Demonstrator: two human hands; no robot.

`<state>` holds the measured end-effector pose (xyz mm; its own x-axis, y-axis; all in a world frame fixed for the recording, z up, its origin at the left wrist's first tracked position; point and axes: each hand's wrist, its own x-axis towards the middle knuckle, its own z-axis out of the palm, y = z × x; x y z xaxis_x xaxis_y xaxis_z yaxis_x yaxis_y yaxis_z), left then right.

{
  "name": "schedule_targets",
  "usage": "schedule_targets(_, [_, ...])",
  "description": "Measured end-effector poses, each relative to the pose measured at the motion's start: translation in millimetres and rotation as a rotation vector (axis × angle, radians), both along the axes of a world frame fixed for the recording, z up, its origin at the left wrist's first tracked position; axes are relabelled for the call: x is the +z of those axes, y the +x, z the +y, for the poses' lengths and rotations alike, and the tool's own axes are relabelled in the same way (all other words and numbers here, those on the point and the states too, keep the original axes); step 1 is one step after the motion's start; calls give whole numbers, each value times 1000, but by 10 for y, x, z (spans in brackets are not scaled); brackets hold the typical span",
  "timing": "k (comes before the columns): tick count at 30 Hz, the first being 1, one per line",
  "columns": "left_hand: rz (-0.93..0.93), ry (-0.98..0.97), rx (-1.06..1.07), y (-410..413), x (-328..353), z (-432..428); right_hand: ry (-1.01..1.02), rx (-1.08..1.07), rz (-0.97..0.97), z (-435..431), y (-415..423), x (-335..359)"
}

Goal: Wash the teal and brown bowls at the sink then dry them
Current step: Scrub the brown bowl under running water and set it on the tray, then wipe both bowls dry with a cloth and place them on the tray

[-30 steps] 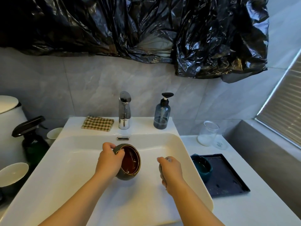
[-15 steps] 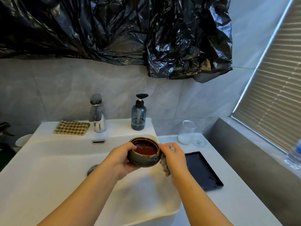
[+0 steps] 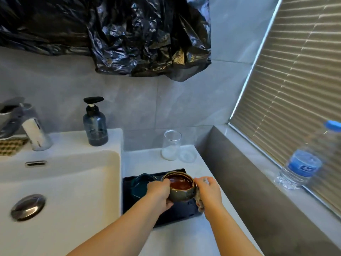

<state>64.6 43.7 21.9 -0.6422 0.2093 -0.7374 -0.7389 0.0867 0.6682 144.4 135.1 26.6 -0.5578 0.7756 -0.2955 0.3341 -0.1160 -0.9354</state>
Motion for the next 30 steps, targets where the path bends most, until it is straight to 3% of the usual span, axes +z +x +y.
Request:
schedule_targets(4, [-113,11,117,32,-301,263,-76,21,-58,192,24,-234])
schedule_targets(12, [-11,-103,254,26,-650,460,-94,109,-83,296,-50,-379])
schedule_targets(21, [-61,-119,342,42,-743,499,-70,154,-71,226,-18,-376])
schedule_targets(27, [-17,1,92,-8,-525,334,-111,136,25,86,-34,-264])
schedule_targets(30, [-79,61,-53,21,-146,146,-98,149,120,-82,-132,-111])
